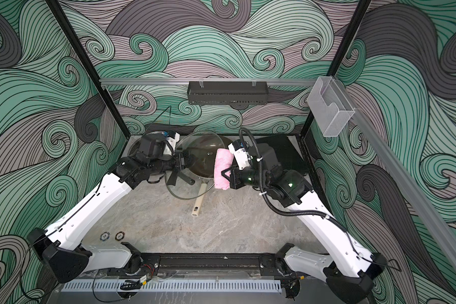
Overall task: Wipe the pot lid with a cloth
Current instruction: Wipe the pot lid.
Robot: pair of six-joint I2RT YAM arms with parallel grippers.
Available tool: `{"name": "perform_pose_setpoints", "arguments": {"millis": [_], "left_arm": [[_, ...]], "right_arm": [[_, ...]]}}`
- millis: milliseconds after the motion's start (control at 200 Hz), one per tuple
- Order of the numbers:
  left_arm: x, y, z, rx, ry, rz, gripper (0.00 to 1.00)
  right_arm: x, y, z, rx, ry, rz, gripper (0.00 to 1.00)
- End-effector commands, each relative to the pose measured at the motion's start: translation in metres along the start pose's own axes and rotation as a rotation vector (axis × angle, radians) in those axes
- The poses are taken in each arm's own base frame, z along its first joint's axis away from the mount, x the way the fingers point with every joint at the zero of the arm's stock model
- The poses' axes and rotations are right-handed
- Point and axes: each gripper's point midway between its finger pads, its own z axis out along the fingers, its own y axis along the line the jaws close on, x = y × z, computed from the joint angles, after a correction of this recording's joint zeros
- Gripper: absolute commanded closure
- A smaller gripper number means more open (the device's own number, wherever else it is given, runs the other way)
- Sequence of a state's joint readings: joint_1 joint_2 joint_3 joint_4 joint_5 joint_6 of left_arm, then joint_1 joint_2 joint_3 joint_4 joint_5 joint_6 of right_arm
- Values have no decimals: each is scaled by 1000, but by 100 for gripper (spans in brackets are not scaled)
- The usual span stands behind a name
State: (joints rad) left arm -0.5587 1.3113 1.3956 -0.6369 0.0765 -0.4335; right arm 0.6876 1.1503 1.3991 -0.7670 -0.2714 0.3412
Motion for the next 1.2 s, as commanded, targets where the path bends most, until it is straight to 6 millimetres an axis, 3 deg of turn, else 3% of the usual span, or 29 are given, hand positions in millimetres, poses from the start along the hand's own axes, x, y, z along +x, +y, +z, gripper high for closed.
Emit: {"name": "perform_pose_setpoints", "arguments": {"millis": [0,330,570,896,1196], "left_arm": [[-49,-29,-26,17,-187,135,100],[-29,-40,-17,-72,-126,323,100],[-12,-50,-20,-34,-109,386,100],[8,-64,-31,41,-92,450,100],[15,-81,-41,150,-101,464,100]], "right_arm": [[7,-1,1,30,47,12,100],[40,2,52,24,194,49,100],[54,-21,77,95,262,108,100],[25,-64,86,166,224,171,100],[-12,-52,119,38,218,137,100]]}}
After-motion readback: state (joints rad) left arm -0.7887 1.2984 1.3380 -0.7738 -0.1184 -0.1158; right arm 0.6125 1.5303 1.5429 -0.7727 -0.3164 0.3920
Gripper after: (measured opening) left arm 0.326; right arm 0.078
